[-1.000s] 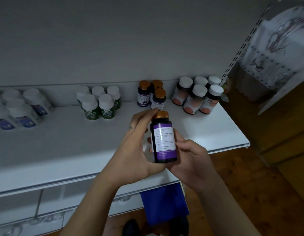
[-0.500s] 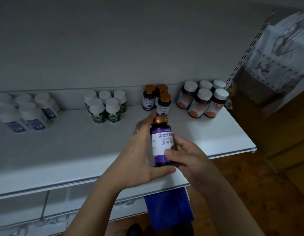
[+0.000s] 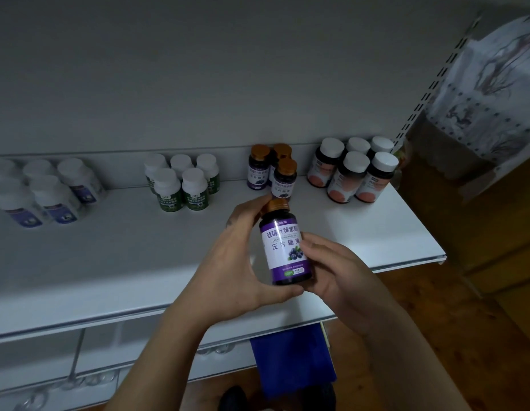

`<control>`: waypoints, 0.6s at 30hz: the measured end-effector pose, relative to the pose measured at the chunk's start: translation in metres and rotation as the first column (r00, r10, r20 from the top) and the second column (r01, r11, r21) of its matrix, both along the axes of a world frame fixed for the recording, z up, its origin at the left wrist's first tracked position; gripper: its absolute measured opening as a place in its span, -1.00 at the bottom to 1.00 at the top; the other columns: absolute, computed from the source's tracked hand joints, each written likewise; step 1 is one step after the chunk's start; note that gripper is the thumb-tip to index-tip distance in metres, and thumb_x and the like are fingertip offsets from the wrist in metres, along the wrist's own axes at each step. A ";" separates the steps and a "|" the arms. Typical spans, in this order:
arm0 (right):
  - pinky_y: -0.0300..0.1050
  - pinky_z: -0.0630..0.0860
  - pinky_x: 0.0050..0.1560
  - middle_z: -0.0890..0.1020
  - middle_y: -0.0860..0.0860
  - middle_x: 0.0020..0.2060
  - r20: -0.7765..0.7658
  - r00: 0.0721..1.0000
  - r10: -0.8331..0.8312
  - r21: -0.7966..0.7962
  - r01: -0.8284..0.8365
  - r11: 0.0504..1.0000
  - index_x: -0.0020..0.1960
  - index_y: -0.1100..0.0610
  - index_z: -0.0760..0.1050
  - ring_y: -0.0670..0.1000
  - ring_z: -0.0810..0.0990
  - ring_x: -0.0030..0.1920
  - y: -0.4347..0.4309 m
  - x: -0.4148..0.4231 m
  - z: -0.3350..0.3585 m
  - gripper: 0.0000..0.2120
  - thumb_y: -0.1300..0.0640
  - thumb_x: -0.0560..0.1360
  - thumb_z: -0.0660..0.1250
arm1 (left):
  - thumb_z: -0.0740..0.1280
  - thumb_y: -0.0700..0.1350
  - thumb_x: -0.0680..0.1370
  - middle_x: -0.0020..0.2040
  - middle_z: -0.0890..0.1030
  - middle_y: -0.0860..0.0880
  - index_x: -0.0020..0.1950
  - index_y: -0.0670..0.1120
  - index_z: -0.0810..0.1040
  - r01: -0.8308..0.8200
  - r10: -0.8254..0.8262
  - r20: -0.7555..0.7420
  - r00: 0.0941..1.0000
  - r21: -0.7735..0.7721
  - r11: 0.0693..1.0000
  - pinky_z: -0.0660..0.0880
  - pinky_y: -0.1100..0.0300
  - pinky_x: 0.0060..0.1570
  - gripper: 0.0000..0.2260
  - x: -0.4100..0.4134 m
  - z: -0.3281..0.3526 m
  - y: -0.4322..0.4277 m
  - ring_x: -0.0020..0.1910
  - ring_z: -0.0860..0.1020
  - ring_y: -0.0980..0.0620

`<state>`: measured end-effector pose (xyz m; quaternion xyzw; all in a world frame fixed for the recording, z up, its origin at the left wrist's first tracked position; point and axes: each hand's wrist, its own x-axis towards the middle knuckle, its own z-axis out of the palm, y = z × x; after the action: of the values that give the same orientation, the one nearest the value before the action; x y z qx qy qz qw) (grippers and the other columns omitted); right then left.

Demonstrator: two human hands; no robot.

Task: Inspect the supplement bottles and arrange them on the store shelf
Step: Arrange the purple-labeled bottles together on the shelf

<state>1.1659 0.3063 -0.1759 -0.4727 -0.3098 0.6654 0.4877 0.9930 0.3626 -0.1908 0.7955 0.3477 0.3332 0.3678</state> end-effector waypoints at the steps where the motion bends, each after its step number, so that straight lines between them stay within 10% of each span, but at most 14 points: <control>1: -0.02 0.60 0.06 0.65 0.24 0.11 0.005 1.000 0.009 0.006 -0.009 1.000 0.22 0.18 0.56 0.14 0.65 0.08 0.000 0.001 -0.001 -0.68 0.15 0.49 0.36 | 0.61 0.17 0.17 0.35 0.32 0.26 0.36 0.42 0.09 0.002 -0.002 -0.001 1.000 -0.003 1.000 0.24 0.54 0.23 -0.06 0.000 0.001 0.000 0.36 0.34 0.30; 11: -0.05 0.60 0.03 0.67 0.18 0.09 0.159 0.987 0.022 0.066 -0.033 0.997 0.30 0.13 0.49 0.14 0.66 0.07 0.004 0.004 -0.008 -0.51 0.21 0.37 0.42 | 0.62 0.23 0.12 0.45 0.27 0.25 0.53 0.28 0.05 0.062 -0.061 0.006 0.998 -0.106 0.992 0.32 0.20 0.39 0.11 0.002 -0.003 0.004 0.43 0.29 0.25; 18: -0.04 0.60 0.02 0.67 0.21 0.07 0.055 0.993 -0.103 0.063 0.100 0.993 0.29 0.16 0.46 0.17 0.67 0.05 0.006 0.003 -0.006 -0.46 0.26 0.32 0.45 | 0.48 0.26 0.24 0.20 0.50 0.19 0.52 0.28 0.10 0.019 -0.006 0.057 0.998 -0.232 0.973 0.48 0.38 -0.07 -0.07 0.010 -0.005 -0.002 0.11 0.50 0.24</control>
<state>1.1694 0.3123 -0.1820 -0.4923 -0.3193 0.6160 0.5256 1.0026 0.3608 -0.1955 0.7395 0.3688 0.3100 0.4701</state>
